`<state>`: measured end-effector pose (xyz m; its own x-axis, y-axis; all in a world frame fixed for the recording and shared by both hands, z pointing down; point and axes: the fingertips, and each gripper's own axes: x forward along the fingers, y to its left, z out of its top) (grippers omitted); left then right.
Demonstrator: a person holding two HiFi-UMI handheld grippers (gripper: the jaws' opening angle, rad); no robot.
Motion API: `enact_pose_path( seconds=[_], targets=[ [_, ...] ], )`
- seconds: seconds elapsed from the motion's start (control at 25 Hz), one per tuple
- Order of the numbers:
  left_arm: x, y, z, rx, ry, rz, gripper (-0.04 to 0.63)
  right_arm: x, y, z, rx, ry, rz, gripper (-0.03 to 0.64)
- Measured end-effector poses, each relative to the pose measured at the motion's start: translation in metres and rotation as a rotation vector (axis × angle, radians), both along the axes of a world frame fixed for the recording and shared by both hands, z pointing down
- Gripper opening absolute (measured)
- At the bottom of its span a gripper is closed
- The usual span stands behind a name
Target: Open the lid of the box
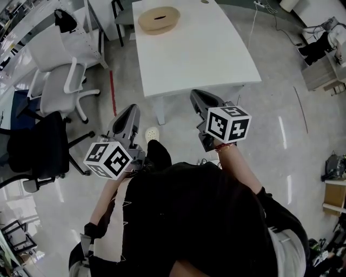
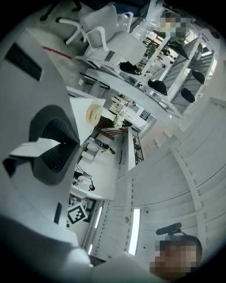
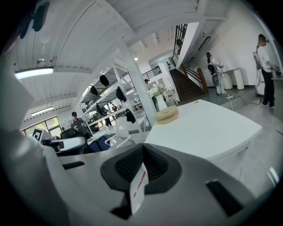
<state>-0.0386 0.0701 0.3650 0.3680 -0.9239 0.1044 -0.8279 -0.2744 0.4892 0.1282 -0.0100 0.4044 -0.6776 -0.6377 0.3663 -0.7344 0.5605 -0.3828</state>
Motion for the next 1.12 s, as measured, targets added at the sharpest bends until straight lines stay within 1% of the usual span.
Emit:
enact_pose_path(
  seconds=[0.12,0.24,0.36,0.44,0.72,0.88,1.12],
  targets=[
    [-0.006,-0.013,0.003,-0.009,-0.017,0.001,0.009,-0.005,-0.008,0.003,-0.005,0.004,0.005,0.005],
    [-0.018,-0.037,0.008,-0.032,-0.024,0.001,0.009,-0.015,-0.029,0.005,-0.019,-0.003,0.018,0.005],
    [-0.035,-0.065,0.013,-0.058,-0.01,-0.01,0.009,-0.027,-0.052,0.008,-0.039,-0.002,0.029,0.005],
    [-0.044,-0.083,0.011,-0.062,0.001,-0.011,0.009,-0.034,-0.068,0.008,-0.047,0.001,0.034,0.005],
    [-0.075,-0.141,-0.006,-0.043,-0.007,-0.002,0.009,-0.062,-0.124,0.002,-0.06,-0.016,0.056,0.005],
    [-0.092,-0.173,-0.017,-0.013,-0.002,0.006,0.009,-0.081,-0.156,-0.004,-0.062,-0.033,0.06,0.005],
    [-0.118,-0.214,-0.027,0.002,-0.011,0.024,0.009,-0.102,-0.194,-0.008,-0.057,-0.037,0.082,0.005]
  ],
)
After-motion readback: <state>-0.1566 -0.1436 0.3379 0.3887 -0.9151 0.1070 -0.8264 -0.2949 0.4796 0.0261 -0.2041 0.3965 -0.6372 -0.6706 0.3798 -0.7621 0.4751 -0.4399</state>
